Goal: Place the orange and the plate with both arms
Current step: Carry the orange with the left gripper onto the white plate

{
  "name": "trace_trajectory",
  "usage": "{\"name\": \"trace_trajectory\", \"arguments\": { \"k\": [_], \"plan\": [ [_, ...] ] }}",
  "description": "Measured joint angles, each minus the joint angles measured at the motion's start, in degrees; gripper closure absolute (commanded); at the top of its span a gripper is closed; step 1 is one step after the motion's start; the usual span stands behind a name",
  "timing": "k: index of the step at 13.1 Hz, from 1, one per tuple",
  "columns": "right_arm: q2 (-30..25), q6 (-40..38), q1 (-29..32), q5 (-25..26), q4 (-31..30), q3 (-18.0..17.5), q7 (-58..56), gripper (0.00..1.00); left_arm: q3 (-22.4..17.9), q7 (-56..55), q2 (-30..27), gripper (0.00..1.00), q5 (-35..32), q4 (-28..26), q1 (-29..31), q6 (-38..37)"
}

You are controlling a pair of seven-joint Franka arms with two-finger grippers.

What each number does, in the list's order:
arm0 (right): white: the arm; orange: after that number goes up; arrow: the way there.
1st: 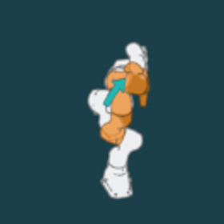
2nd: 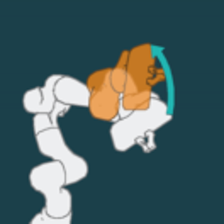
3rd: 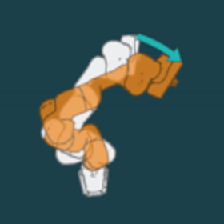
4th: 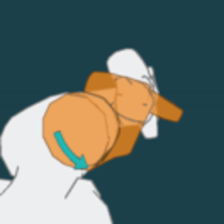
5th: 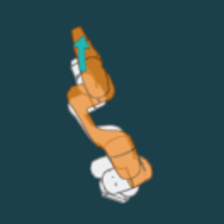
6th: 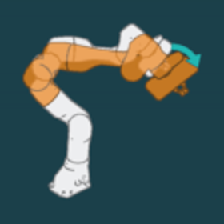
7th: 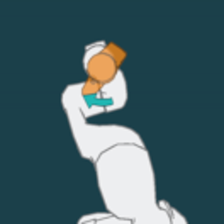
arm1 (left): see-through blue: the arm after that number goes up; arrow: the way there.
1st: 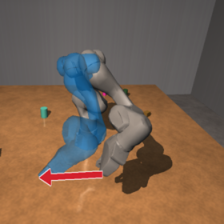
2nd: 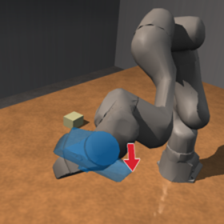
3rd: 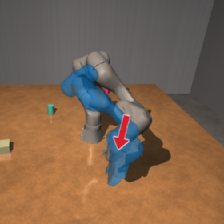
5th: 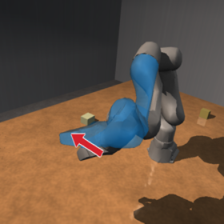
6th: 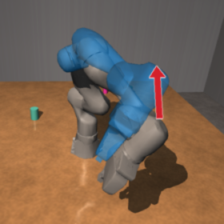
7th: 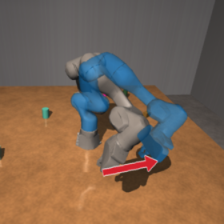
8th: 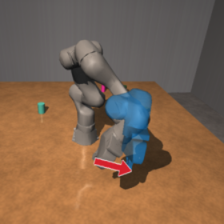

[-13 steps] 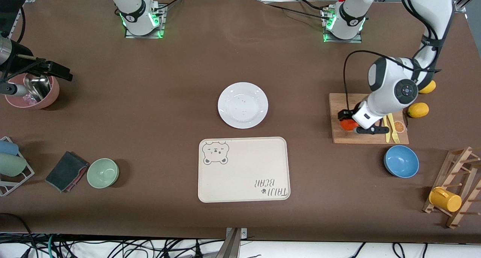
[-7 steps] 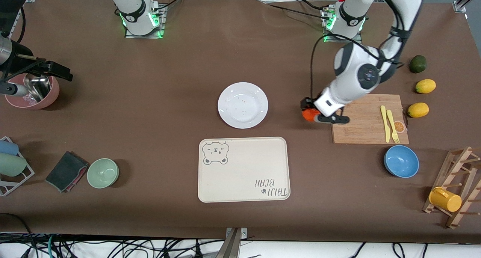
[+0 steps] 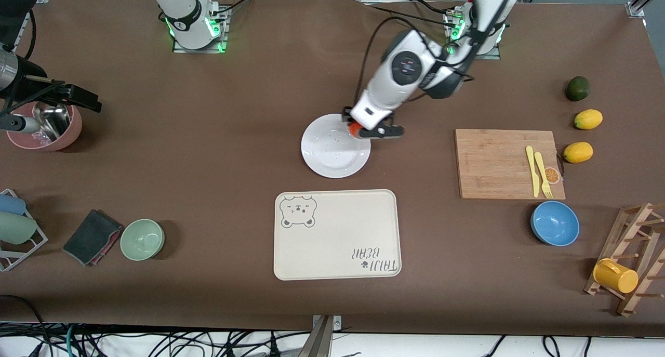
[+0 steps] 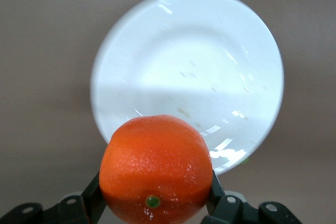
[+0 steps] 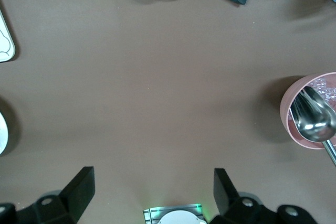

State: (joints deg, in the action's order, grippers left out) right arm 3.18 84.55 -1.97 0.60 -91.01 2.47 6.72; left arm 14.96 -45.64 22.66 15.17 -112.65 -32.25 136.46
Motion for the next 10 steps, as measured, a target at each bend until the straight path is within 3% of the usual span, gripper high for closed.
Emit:
{"name": "trace_trajectory", "arguments": {
  "k": [2,5,10],
  "plan": [
    [0.0,0.0,0.0,0.0,0.0,0.0,0.0,0.00,-0.2,-4.8,4.9,1.00,0.0,4.1,-4.3,0.7],
    [0.0,0.0,0.0,0.0,0.0,0.0,0.0,0.00,-2.2,-5.9,11.7,1.00,-0.1,9.4,-6.1,3.6],
    [0.0,0.0,0.0,0.0,0.0,0.0,0.0,0.00,-6.3,-5.7,13.6,1.00,-0.3,12.0,-5.9,4.0]
  ]
}}
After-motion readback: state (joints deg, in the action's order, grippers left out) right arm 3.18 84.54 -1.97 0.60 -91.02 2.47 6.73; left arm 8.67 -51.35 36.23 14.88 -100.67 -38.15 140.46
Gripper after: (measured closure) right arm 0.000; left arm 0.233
